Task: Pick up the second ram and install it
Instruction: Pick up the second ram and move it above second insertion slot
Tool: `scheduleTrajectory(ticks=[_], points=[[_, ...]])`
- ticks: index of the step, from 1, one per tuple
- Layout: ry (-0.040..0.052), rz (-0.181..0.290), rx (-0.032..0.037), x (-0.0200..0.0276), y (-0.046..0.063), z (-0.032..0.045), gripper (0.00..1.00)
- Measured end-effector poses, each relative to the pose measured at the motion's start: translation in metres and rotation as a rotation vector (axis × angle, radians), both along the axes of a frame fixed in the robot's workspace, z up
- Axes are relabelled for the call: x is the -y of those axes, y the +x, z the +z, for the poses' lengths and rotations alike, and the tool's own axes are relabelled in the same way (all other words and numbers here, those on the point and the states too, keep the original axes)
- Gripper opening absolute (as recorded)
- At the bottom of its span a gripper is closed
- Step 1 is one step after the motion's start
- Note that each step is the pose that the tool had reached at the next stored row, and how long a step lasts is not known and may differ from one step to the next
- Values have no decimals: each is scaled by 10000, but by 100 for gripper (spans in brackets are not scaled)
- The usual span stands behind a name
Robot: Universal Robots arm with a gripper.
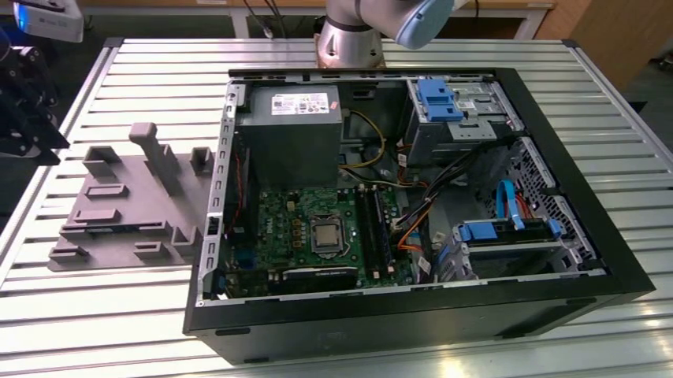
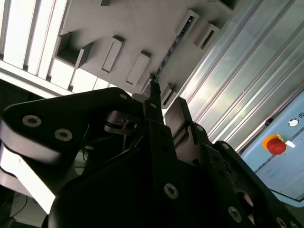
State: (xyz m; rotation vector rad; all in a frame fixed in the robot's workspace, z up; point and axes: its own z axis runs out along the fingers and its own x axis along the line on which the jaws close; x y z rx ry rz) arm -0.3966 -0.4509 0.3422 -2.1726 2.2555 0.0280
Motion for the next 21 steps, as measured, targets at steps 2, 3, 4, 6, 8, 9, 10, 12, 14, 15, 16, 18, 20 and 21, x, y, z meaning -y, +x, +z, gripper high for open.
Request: scheduleTrajectory(ticks=[2,3,4,6,8,9,10,12,14,15,16,18,20,21], points=[[0,0,0,0,0,-31,32],[0,0,0,0,0,-47,32],[-1,0,0,0,0,-63,32],[-1,0,0,0,0,-99,32],[0,0,0,0,0,-136,32],[0,-2,-1,0,1,-154,32],[0,-2,0,-1,2,-173,32],[0,-4,0,0,4,-209,32],[0,-7,0,0,4,-237,32],[-3,-7,2,0,4,-241,32],[-6,-7,5,0,5,-244,32],[-7,-6,16,1,4,-263,32],[-7,-7,23,0,4,-297,32],[-7,-7,25,0,4,-315,32]])
